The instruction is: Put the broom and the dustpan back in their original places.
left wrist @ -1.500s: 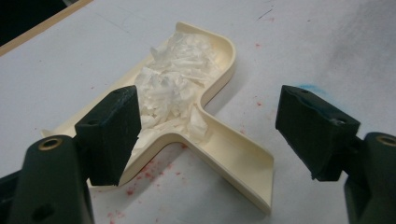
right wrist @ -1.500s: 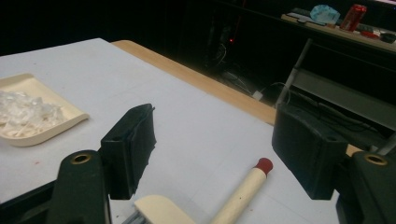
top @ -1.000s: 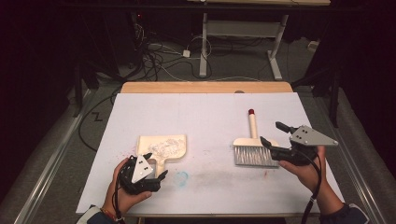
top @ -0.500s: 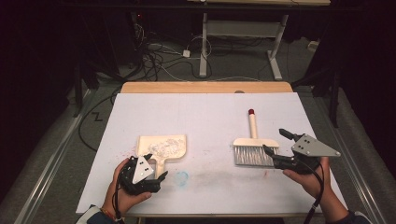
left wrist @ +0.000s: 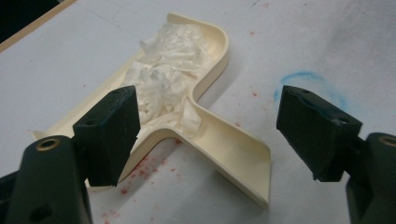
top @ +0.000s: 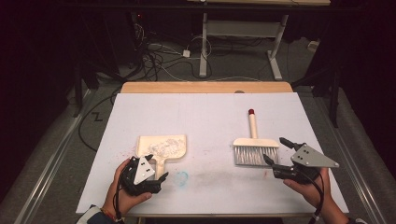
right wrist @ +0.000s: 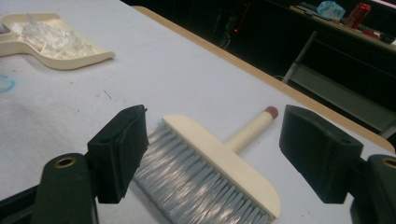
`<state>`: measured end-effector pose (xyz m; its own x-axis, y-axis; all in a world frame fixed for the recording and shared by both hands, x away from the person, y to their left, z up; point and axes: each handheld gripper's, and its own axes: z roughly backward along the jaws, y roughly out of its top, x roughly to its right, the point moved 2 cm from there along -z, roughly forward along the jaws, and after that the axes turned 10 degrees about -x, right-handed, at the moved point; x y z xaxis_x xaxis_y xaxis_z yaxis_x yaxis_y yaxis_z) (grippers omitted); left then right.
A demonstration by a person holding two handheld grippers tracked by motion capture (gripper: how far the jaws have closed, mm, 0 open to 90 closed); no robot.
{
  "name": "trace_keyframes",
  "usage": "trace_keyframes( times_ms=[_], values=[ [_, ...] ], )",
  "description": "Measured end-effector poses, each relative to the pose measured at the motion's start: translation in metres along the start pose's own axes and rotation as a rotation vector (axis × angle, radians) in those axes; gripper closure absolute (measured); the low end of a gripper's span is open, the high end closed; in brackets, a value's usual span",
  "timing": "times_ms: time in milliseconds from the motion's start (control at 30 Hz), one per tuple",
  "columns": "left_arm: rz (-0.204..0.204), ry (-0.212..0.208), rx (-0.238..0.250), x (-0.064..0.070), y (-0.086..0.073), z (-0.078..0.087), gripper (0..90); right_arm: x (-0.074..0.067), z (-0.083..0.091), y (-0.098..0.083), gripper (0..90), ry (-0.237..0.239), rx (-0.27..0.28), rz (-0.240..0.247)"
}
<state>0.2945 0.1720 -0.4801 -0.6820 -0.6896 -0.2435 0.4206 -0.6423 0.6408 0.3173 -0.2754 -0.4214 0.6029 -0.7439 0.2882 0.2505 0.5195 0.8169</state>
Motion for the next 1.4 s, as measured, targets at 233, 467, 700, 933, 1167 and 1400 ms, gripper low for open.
trace_keyframes(
  times_ms=[233,467,700,933,1167,1400],
  values=[
    [-0.018,0.001,-0.001,0.003,0.0,-0.001,20.3,-0.003,0.0,-0.018,22.3,-0.012,-0.013,-0.002],
    [-0.029,0.0,-0.005,0.005,0.0,-0.001,20.2,-0.01,-0.002,-0.035,20.6,-0.023,-0.053,0.009],
    [-0.037,0.004,-0.012,0.006,0.002,-0.002,18.8,-0.015,-0.003,-0.038,19.2,-0.011,-0.063,0.018],
    [-0.043,0.002,-0.008,0.008,0.0,-0.001,18.7,-0.019,0.001,-0.034,19.2,-0.024,-0.047,0.027],
    [-0.048,0.001,-0.014,0.007,0.001,-0.002,18.6,-0.021,0.001,-0.033,19.2,-0.022,-0.048,0.031],
    [-0.054,0.002,-0.019,0.009,0.002,-0.003,18.6,-0.021,0.001,-0.035,19.2,-0.016,-0.054,0.035]
  ],
)
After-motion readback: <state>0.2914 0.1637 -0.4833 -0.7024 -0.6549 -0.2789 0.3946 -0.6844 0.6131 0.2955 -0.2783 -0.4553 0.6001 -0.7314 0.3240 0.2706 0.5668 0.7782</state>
